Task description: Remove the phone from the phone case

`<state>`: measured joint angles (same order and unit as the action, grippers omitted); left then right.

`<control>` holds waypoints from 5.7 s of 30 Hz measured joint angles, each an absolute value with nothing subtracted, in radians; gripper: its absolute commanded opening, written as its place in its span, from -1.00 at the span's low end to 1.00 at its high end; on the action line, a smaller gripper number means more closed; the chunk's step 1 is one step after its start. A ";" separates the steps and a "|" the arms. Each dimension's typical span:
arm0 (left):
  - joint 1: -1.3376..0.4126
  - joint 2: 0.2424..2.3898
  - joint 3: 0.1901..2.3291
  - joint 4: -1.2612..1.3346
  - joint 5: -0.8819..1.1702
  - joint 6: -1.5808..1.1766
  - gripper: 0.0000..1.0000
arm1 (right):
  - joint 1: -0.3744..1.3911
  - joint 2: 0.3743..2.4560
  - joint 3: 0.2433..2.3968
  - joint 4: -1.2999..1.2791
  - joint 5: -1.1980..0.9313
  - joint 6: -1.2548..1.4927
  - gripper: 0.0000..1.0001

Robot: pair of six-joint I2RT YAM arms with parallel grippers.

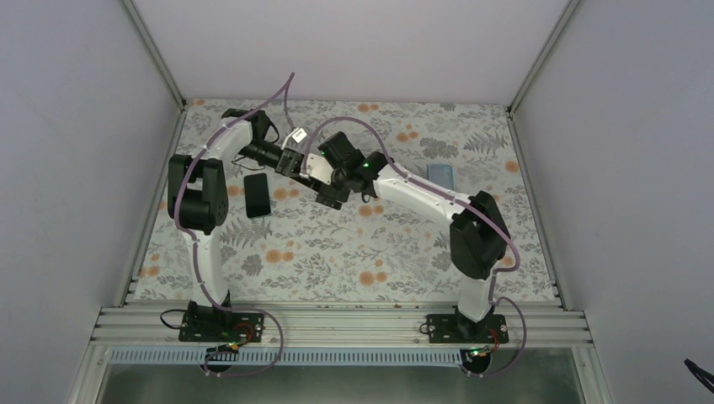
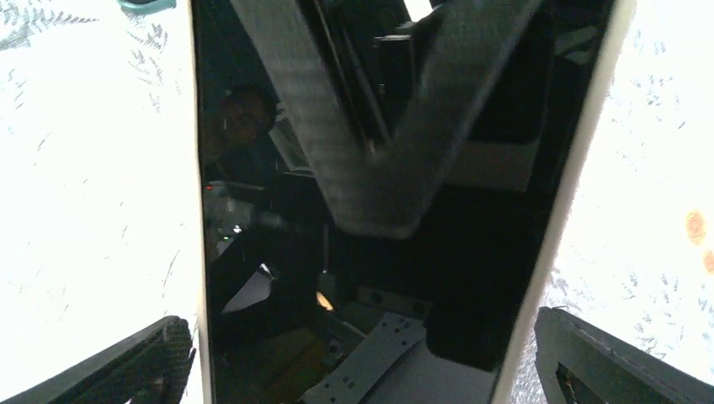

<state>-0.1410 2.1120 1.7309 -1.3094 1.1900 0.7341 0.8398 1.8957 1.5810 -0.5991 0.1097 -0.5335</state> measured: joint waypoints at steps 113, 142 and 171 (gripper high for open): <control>-0.237 1.681 1.591 -1.353 1.072 1.089 -0.95 | 0.476 1.866 1.686 -0.833 -0.459 -0.609 0.77; -0.231 1.737 1.623 -1.357 1.087 1.090 -0.95 | 0.484 1.691 1.570 -0.918 -0.643 -0.624 0.62; -0.226 1.748 1.634 -1.355 1.087 1.089 -0.95 | 0.485 1.716 1.570 -0.908 -0.669 -0.616 0.56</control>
